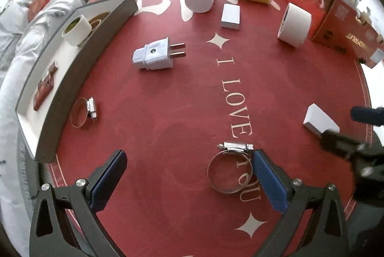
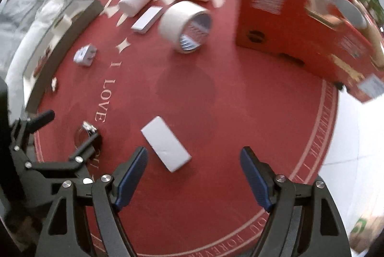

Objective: Organize rigid objects
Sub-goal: 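Lower the white block back onto the tablecloth and open the right tool, then grasp the white block with the right tool while the left tool grasps the hose clamp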

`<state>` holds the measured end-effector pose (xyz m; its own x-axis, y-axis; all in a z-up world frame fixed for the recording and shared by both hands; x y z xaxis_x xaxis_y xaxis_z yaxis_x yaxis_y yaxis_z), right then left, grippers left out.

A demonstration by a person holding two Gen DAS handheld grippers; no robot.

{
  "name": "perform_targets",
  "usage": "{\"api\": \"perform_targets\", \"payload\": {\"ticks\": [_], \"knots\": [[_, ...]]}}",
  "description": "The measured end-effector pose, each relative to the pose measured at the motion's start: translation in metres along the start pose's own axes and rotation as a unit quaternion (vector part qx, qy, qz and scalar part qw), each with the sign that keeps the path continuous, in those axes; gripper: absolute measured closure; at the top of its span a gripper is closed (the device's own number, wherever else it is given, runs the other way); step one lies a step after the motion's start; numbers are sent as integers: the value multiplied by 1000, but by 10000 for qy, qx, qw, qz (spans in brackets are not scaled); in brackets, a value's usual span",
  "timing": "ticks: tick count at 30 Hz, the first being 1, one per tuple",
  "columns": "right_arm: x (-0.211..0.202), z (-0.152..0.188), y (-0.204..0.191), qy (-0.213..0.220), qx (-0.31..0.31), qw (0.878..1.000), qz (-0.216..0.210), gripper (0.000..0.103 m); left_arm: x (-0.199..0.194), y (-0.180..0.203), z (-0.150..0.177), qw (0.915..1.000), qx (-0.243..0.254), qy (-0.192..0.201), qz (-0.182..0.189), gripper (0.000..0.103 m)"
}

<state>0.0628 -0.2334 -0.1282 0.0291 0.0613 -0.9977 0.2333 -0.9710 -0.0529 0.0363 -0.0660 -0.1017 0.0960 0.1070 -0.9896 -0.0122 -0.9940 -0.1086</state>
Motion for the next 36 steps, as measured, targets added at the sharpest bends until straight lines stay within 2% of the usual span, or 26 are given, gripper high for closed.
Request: {"api": "perform_targets", "payload": {"ticks": [3,6,8,10,12,20,23,25,26,28,29,31,33,36], "knots": [[9,-4,-9,-154,-180,9996,165,23,-1,2,3,9999,-43,111,-59,0],[10,-4,-9,-153,-289,9990,309,20,3,-4,5,9994,-283,51,210,0],[12,-4,-12,-221,-465,9981,351,15,8,-11,5,9974,-470,-60,538,0],[19,-6,-13,-365,-505,9976,285,0,9,-12,4,9976,-475,-63,506,0],[22,-6,-18,-354,-647,9960,505,0,10,-12,4,9975,-474,-55,515,0],[20,-11,-20,-465,-653,9952,560,0,11,-7,2,9982,-407,-130,433,0],[17,-17,-25,-424,-839,9939,571,7,12,-3,-2,9988,-304,-125,371,0],[13,-18,-31,-403,-1041,9920,585,21,12,2,-4,9987,-192,-165,450,4],[12,-16,-36,-402,-1135,9910,589,26,11,5,-5,9983,-142,-192,531,9],[8,-16,-43,-424,-1282,9890,599,46,6,12,-6,9982,24,-181,570,18],[6,-16,-46,-441,-1319,9884,602,50,4,16,-6,9982,99,-167,574,26],[3,-16,-47,-451,-1313,9885,597,72,0,24,-5,9978,273,-135,591,40],[2,-16,-47,-461,-1249,9894,581,76,-3,28,-4,9974,391,-114,600,67],[-1,-13,-42,-403,-1081,9922,462,76,-3,32,-1,9971,415,-177,611,67]]}}
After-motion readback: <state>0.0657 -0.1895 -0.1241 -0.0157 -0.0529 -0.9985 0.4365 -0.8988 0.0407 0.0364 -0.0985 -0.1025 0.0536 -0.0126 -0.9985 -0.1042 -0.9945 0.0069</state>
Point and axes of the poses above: each gripper's, at about its wrist camera, not at the fingertips, and x roughly the way its jaws point, y to its right, z to its underside, the point moved 3 cm from there along x, roughly the way its jaws point, and after that the axes turned 15 degrees about -y, right-handed, at the moved point
